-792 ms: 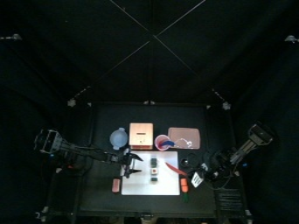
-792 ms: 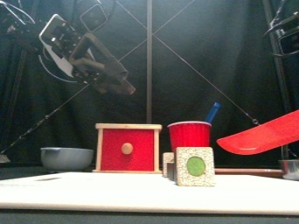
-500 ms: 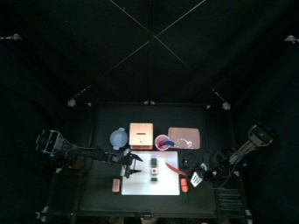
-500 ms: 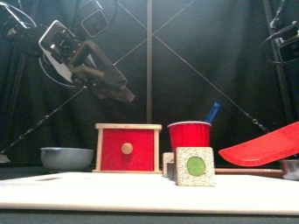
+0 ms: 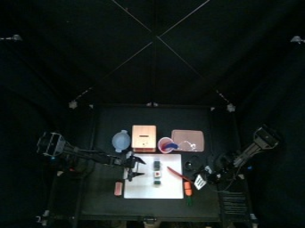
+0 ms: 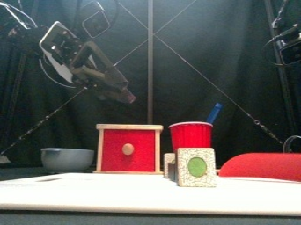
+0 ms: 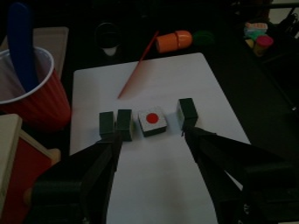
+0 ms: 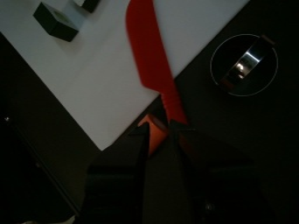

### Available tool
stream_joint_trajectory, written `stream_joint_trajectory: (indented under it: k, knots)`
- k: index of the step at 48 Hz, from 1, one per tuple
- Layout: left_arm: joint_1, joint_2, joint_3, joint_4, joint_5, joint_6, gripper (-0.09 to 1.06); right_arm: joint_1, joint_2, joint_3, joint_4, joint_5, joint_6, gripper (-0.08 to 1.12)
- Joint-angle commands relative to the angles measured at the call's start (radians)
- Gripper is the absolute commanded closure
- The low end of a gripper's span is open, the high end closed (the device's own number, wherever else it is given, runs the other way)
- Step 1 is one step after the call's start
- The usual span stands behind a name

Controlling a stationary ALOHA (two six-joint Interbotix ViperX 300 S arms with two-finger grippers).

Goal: Place sushi on board then cut the sushi with the knife then place the pieces on the plate
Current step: Place the 4 sushi pieces on the plate

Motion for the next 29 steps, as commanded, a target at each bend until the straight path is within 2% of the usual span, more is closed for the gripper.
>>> stream_joint_trajectory:
  k: [1,8,16,22,29]
  knots:
    - [0.002,-0.005,-0.012,-0.002,-0.011,-0.002,0.04,0.005,-0.026,-0.018,-0.012,0.014,-0.002,0.38]
    - [0.011,-0.006,-0.011,-0.009,-0.012,-0.002,0.04,-0.021,-0.031,-0.032,-0.092,0.017,-0.002,0.38]
    - [0.025,-0.009,0.018,-0.029,-0.014,-0.002,0.05,-0.118,0.006,-0.084,-0.314,0.002,-0.003,0.38]
    - [0.037,-0.021,0.049,-0.049,-0.014,-0.002,0.05,-0.218,0.075,-0.118,-0.489,-0.058,-0.003,0.38]
    - [0.038,-0.028,0.071,-0.071,-0.015,-0.002,0.05,-0.324,0.186,-0.163,-0.594,-0.15,-0.052,0.36]
